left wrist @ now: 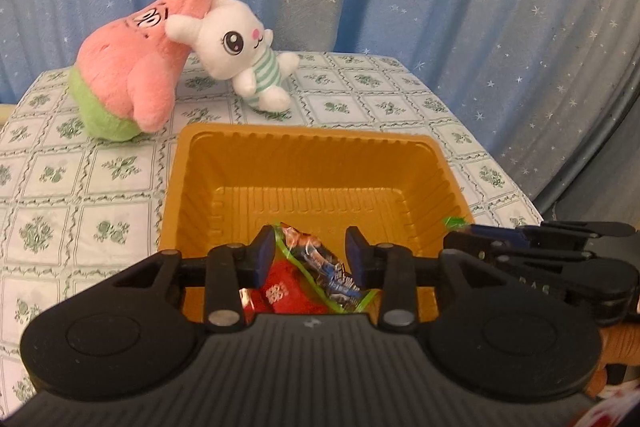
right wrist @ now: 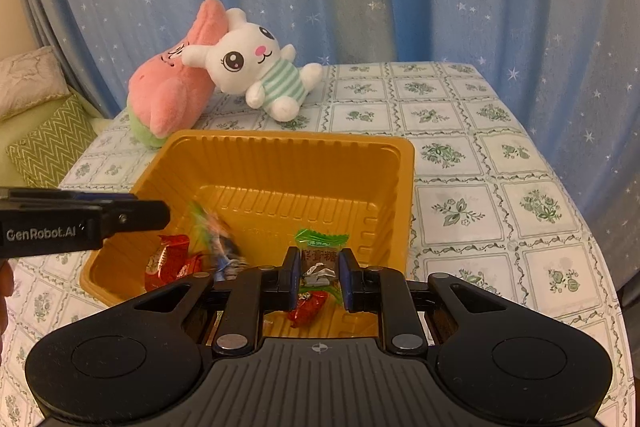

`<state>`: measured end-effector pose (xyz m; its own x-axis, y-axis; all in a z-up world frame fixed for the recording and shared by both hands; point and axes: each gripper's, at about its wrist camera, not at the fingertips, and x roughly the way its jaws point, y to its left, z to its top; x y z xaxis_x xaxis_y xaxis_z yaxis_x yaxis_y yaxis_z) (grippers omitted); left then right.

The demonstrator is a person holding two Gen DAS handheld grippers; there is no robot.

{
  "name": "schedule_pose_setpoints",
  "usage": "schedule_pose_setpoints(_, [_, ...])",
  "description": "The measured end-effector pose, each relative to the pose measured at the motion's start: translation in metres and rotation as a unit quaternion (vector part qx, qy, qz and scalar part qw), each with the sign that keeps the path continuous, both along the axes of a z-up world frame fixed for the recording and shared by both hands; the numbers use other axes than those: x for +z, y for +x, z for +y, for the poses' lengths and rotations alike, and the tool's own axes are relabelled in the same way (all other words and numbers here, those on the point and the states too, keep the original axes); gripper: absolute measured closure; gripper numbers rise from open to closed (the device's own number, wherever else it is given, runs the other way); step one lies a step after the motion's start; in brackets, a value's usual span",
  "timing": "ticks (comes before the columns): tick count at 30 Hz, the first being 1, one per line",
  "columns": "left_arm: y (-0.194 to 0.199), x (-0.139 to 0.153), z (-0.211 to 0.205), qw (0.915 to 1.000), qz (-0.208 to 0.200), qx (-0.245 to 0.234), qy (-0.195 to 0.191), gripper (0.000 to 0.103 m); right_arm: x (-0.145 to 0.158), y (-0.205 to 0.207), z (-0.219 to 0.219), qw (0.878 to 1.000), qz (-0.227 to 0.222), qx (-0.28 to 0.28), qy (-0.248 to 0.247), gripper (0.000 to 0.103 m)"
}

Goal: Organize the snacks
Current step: 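Lower both held candies into the orange tray and open both tools, then withdraw both tools from the tray back toward the candy pile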

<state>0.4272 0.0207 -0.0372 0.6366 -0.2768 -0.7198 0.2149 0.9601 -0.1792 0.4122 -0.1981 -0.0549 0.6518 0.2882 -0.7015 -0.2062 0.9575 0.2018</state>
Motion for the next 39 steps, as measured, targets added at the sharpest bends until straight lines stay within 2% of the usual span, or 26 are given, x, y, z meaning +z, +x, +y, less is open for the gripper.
schedule_pose_setpoints(6, [-0.010,-0.003,0.008,1.0000,0.001,0.005,0.005,0.069,0.003,0.000,0.005,1.000,-0.005,0.006,0.009,0.083])
schedule_pose_setpoints(9, [-0.017,-0.003,0.012,0.9999,0.001,0.010,0.007,0.068,0.006,0.001,0.005,0.999,-0.012,0.014,0.034,0.083])
schedule_pose_setpoints(11, [-0.024,-0.003,0.013,0.9999,0.003,0.008,0.014,0.063,0.007,0.003,0.004,0.999,-0.010,0.014,0.047,0.082])
schedule_pose_setpoints(13, [-0.032,-0.003,0.013,0.9998,0.001,0.006,0.021,0.058,0.008,0.005,0.002,0.999,-0.004,0.008,0.054,0.077])
schedule_pose_setpoints(15, [-0.041,-0.003,0.013,0.9996,0.002,0.007,0.028,0.058,0.011,0.002,0.000,0.998,-0.007,0.002,0.056,0.052])
schedule_pose_setpoints(19, [-0.065,-0.001,0.013,0.9993,0.001,0.012,0.035,0.058,0.019,-0.013,-0.011,0.998,-0.013,-0.012,0.059,0.050])
schedule_pose_setpoints(23, [-0.096,0.004,0.010,0.9992,-0.002,0.020,0.035,0.055,0.026,-0.043,-0.018,0.999,-0.012,-0.020,0.044,0.050])
schedule_pose_setpoints(28, [-0.141,0.016,0.007,0.9988,-0.010,0.035,0.032,0.049,0.036,-0.092,-0.017,1.000,-0.018,-0.018,-0.003,0.050])
schedule_pose_setpoints(34, [-0.198,0.033,0.003,0.9982,-0.018,0.053,0.023,0.041,0.046,-0.153,-0.018,1.000,-0.015,-0.019,-0.007,0.050])
schedule_pose_setpoints(39, [-0.241,0.045,0.004,0.9972,-0.021,0.068,0.021,0.038,0.058,-0.201,-0.019,0.999,-0.017,-0.026,0.007,0.050])
